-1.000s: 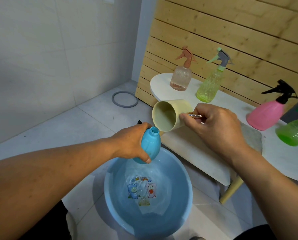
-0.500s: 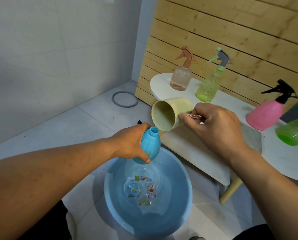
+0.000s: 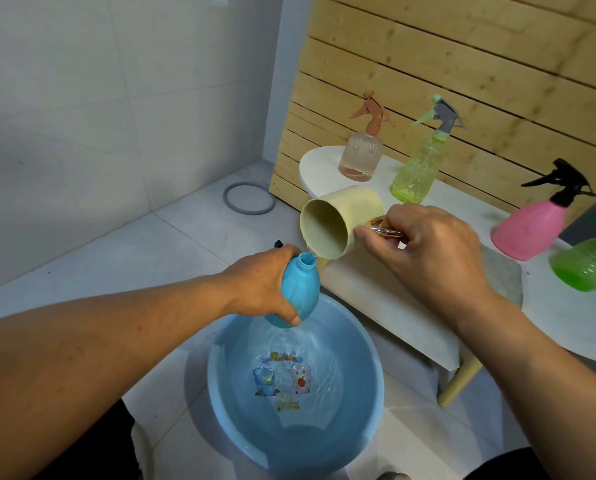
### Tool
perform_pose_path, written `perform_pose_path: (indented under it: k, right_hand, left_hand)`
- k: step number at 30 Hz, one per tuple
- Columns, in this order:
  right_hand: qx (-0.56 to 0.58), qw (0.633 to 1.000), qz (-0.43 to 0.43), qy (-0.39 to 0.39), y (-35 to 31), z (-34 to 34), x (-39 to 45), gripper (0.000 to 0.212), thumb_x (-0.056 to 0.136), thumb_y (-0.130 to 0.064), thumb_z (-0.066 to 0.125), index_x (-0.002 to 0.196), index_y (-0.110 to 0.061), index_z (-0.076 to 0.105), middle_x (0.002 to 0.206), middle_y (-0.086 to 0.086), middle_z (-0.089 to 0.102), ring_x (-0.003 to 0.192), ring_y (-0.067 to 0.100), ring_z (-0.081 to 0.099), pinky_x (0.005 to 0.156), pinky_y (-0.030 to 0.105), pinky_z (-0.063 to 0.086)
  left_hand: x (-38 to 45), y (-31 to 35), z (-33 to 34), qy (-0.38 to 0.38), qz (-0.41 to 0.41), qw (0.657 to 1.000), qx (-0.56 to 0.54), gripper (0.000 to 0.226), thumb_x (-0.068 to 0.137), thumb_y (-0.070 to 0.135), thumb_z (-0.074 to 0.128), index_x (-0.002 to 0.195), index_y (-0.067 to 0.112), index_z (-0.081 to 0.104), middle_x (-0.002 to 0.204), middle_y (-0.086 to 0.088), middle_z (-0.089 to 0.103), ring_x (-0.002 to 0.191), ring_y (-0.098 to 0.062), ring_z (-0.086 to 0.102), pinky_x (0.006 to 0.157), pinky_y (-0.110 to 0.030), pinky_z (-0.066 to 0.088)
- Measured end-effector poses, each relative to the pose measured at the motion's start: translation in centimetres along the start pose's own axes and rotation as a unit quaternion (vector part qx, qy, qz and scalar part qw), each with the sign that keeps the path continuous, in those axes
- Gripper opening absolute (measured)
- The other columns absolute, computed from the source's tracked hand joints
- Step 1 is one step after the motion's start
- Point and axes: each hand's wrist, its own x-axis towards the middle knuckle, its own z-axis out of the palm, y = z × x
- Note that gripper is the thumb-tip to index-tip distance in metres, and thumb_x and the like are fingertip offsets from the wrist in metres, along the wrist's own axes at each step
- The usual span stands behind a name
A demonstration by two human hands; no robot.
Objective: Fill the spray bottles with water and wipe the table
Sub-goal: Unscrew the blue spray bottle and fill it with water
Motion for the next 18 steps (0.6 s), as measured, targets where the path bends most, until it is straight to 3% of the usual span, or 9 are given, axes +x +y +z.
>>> perform_pose_path:
  k: [2, 5, 11, 18]
  right_hand:
    - [-0.004, 1.0, -0.007, 0.007, -0.13, -0.08, 0.01, 0.043, 0.091, -0.051, 0.059, 0.066, -0.029, 0.032, 0.061, -0.009, 0.037, 0.059, 0.02, 0.036, 0.05, 0.022, 0.016]
    - [-0.013, 1.0, -0.019, 0.014, -0.32, -0.09, -0.05, 0.045, 0.092, -0.048, 0.063, 0.068, -0.03, 0.029, 0.063, -0.01, 0.034, 0.062, 0.019, 0.034, 0.051, 0.028, 0.013]
    - [-0.04, 0.998, -0.043, 0.033, -0.43, 0.1, -0.11, 0.044, 0.092, -0.046, 0.067, 0.07, -0.028, 0.033, 0.063, -0.007, 0.041, 0.062, 0.02, 0.039, 0.055, 0.028, 0.021]
    - [-0.053, 0.994, -0.085, 0.052, -0.05, 0.44, -0.18, 0.037, 0.095, -0.048, 0.063, 0.069, -0.023, 0.052, 0.066, -0.001, 0.055, 0.063, 0.025, 0.05, 0.048, 0.029, 0.034]
  left_hand:
    - [0.03, -0.01, -0.01, 0.002, 0.0, 1.0, -0.001, 0.104, 0.057, 0.051, 0.095, 0.142, 0.035, 0.037, 0.123, 0.015, 0.056, 0.107, -0.012, 0.058, 0.083, -0.029, 0.055]
    - [0.07, -0.03, 0.01, 0.003, -0.001, 1.0, -0.002, 0.104, 0.056, 0.052, 0.095, 0.141, 0.036, 0.037, 0.123, 0.015, 0.056, 0.106, -0.012, 0.059, 0.083, -0.031, 0.056]
    - [0.04, 0.06, -0.02, 0.006, -0.001, 1.0, -0.001, 0.102, 0.055, 0.053, 0.094, 0.138, 0.037, 0.038, 0.121, 0.015, 0.057, 0.105, -0.012, 0.059, 0.084, -0.033, 0.057]
    - [-0.12, 0.36, -0.29, 0.006, -0.003, 1.0, -0.015, 0.102, 0.056, 0.05, 0.095, 0.14, 0.035, 0.039, 0.122, 0.013, 0.059, 0.107, -0.013, 0.06, 0.088, -0.038, 0.059]
